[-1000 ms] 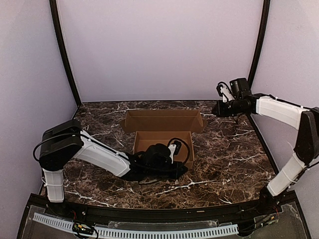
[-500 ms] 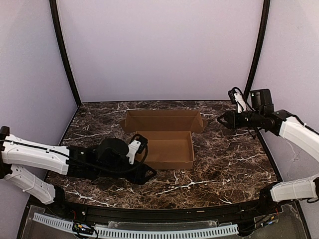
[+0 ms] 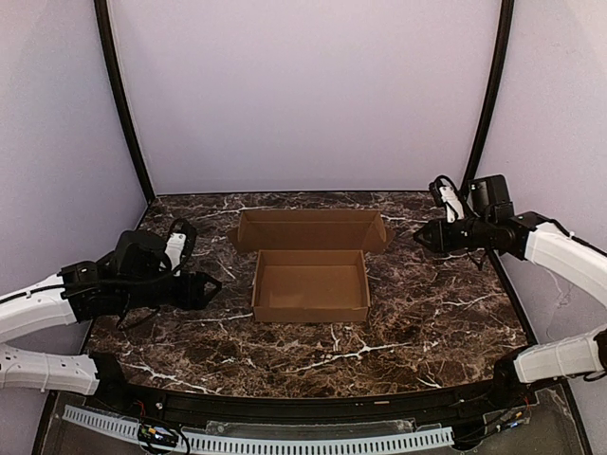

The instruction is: Fold the paper box

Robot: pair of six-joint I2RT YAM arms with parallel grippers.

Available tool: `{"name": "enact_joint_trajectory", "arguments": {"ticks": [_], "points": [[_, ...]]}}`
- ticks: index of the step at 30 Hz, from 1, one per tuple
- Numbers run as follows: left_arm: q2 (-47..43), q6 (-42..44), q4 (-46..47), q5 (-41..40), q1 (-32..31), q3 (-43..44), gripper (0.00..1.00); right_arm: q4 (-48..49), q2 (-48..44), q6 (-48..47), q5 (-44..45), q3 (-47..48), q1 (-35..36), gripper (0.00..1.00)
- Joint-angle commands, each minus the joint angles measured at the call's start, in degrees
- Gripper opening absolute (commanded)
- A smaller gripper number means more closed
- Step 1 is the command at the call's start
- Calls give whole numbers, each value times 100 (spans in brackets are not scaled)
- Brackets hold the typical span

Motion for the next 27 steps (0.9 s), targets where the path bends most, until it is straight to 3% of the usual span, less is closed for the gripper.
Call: {"name": "enact_joint_trajectory", "arguments": {"ticks": [1,4,7,11,15,27], "points": [[180,326,-49,661,869,-261,64,109,221,-29,55,209,32,27],[441,369,289,938,1490,-241,49,153,422,2,167,340,33,11],[758,375,727,1092,2014,-52,27,210,622,27,112,473,33,0],[1463,364,1219,1654,2529,404,3,421,920,199,-69,545,0,0],[2318,224,1741,2418,2915,850,1,742,1104,417,-378,557,-2,0],[3572,293,1880,3166,2974,2011,1,1184,1800,646,-956,759,116,0]]}}
